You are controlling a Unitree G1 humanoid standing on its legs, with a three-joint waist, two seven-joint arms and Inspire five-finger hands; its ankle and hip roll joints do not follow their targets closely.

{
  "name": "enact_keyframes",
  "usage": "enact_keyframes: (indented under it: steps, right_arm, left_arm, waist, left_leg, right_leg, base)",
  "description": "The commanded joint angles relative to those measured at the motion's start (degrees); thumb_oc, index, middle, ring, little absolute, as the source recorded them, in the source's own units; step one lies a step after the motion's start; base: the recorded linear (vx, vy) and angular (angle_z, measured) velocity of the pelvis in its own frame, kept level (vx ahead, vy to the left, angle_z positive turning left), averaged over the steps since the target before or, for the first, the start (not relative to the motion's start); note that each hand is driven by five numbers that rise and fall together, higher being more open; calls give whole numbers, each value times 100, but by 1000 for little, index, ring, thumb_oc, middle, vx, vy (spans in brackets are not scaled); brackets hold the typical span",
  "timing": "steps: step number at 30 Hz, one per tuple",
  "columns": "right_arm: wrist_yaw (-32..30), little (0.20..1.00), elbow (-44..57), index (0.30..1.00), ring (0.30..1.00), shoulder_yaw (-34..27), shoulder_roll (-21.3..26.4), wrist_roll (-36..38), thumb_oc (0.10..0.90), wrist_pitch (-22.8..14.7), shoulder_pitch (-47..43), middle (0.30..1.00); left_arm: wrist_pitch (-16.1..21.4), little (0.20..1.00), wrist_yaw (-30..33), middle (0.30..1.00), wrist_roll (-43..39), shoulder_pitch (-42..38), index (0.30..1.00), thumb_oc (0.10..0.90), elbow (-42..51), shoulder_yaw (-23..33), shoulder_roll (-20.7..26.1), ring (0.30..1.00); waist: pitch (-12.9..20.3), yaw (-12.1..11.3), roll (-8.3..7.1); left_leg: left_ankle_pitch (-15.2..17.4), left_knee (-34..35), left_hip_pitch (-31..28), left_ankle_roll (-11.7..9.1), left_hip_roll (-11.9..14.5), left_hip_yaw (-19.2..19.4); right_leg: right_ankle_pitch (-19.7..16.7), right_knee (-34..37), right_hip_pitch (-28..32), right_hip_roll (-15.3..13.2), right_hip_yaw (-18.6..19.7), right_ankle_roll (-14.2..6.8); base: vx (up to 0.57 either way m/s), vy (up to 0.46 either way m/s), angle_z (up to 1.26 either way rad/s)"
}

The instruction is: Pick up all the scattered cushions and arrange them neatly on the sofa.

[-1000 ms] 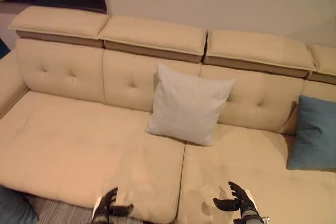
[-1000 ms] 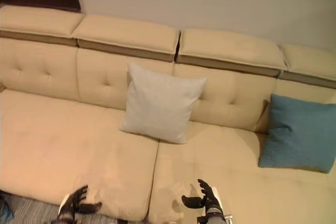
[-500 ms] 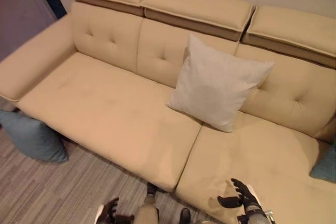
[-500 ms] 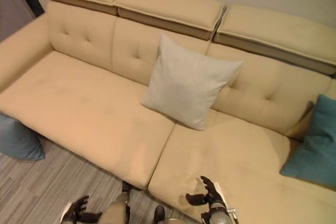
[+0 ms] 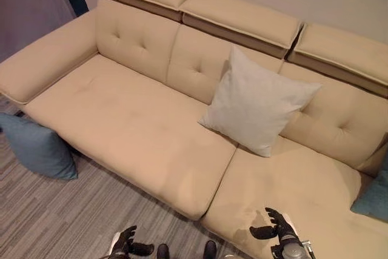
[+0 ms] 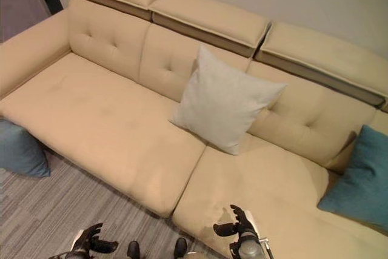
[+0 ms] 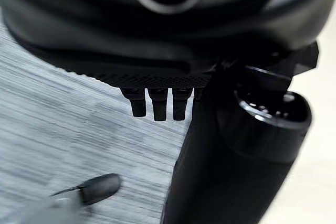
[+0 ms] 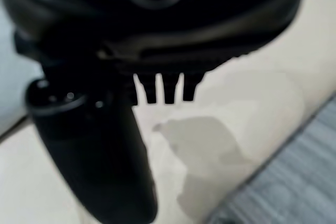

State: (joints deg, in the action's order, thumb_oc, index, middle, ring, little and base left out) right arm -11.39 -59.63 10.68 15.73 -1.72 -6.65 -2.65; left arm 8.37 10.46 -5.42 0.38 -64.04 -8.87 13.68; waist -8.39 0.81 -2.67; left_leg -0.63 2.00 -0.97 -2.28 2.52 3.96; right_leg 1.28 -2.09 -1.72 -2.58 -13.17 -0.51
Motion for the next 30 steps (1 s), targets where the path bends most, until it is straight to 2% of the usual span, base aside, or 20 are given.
enact_keyframes:
  steps: [1,2,3,5,6,9,10,11,13,16,17,21,24,25,28,30]
  right_arm:
    - [-97,900,258,900,900,20,177,-80,800,-103,-18,900]
    - [-80,900,330,900,900,18,120,-56,800,-93,-22,900]
    - [-68,900,342,900,900,20,84,40,800,-87,20,900]
    - [-72,900,323,900,900,48,82,78,800,-100,19,900]
    - [-53,900,370,900,900,113,98,114,800,-118,17,900]
    - [-58,900,456,900,900,157,144,115,800,-131,-50,900]
    - [-85,900,632,900,900,124,223,101,800,-155,-49,900]
    - [-91,900,724,900,900,96,273,99,800,-165,-48,900]
    - [-105,900,783,900,900,70,324,92,800,-167,-58,900]
    - [-123,900,821,900,900,3,405,46,800,-115,-12,900]
    - [-130,900,742,900,900,45,398,-15,800,-100,-20,900]
    - [-118,900,669,900,900,87,355,-61,800,-102,-22,900]
    - [-97,900,686,900,900,110,342,-104,800,-100,8,900]
    - [-77,900,680,900,900,121,306,-141,800,-75,70,900]
    - [-76,900,634,900,900,174,268,-195,800,-54,43,900]
    - [-81,900,633,900,900,239,194,-203,800,-44,1,900]
  left_arm:
    - [127,900,104,900,40,120,900,800,151,250,239,900]
    - [141,900,125,900,15,43,900,800,219,205,347,900]
    - [156,900,155,900,-3,8,900,800,323,154,385,900]
    - [175,900,170,900,-15,-12,900,800,355,142,403,900]
    - [183,900,201,900,-68,-8,900,800,380,140,419,900]
    - [194,900,225,900,-171,-61,900,800,373,140,404,900]
    - [215,900,237,900,-254,-111,900,800,387,128,369,900]
    - [213,900,230,900,-305,-141,900,800,394,130,340,900]
    - [214,900,233,900,-310,-153,900,800,407,131,321,900]
    - [192,900,221,900,-250,-100,900,800,347,172,271,900]
    - [188,900,200,900,-217,-20,900,800,263,246,260,900]
    - [164,900,169,900,-245,66,900,800,123,353,239,900]
    - [153,900,152,900,-233,118,900,800,87,391,232,900]
    - [116,900,94,900,-113,187,900,800,55,351,222,900]
    - [88,900,61,900,-43,228,900,800,28,354,237,900]
    - [78,900,72,900,-50,240,900,800,-6,390,274,900]
  waist:
    - [134,-83,-202]
    - [61,-33,-186]
    - [80,51,-196]
    - [95,34,-210]
    - [116,-37,-229]
    - [120,-75,-233]
    - [111,-123,-217]
    - [68,-107,-198]
    - [43,-81,-170]
    - [14,78,-159]
    - [20,76,-193]
    - [57,60,-277]
    - [51,70,-315]
    - [103,117,-308]
    - [132,99,-304]
    - [110,46,-364]
  left_leg:
    - [542,-403,196,85,-262,-113]
    - [522,-382,171,145,-305,-378]
    - [454,-374,250,166,-383,-619]
    - [419,-356,287,156,-420,-722]
    - [313,-271,328,129,-444,-888]
    - [46,-131,494,47,-458,-1145]
    - [-170,18,694,-99,-480,-1252]
    - [-262,81,776,-152,-462,-1257]
    - [-322,33,926,-165,-429,-1144]
    - [-243,-131,1014,-116,-72,235]
    - [-128,-354,940,-141,31,499]
    - [88,-584,822,-147,54,521]
    - [250,-652,627,-169,149,734]
    - [285,-546,468,-163,163,979]
    - [271,-318,373,-145,132,1045]
    - [294,-311,374,-105,63,892]
  right_leg:
    - [-14,-137,-19,-375,142,-640]
    - [98,-567,-204,-236,618,-713]
    - [157,-561,-275,39,1274,-699]
    - [186,-460,-199,104,1405,-658]
    - [221,-300,-87,122,1386,-569]
    - [274,-116,-53,162,1330,-513]
    - [316,99,-19,135,1162,-480]
    - [337,185,28,113,997,-484]
    - [311,240,11,87,850,-496]
    - [162,377,8,-141,208,-540]
    - [98,455,81,-222,-53,-518]
    - [6,458,72,-348,-299,-489]
    - [-36,510,113,-401,-487,-496]
    - [-100,599,156,-435,-748,-531]
    - [-98,589,203,-417,-802,-554]
    - [-91,512,213,-430,-776,-564]
  base:
    - [-47,77,-1]
    - [-82,71,32]
    - [-78,17,58]
    - [-41,-54,114]
    - [-81,-130,112]
    - [-95,-97,102]
    - [-185,-134,113]
    - [-191,-115,95]
    - [-101,-42,156]
    - [-122,1,139]
    - [-82,24,151]
    - [-48,7,63]
    - [-52,50,71]
    - [-14,79,110]
    - [32,123,59]
    - [34,138,4]
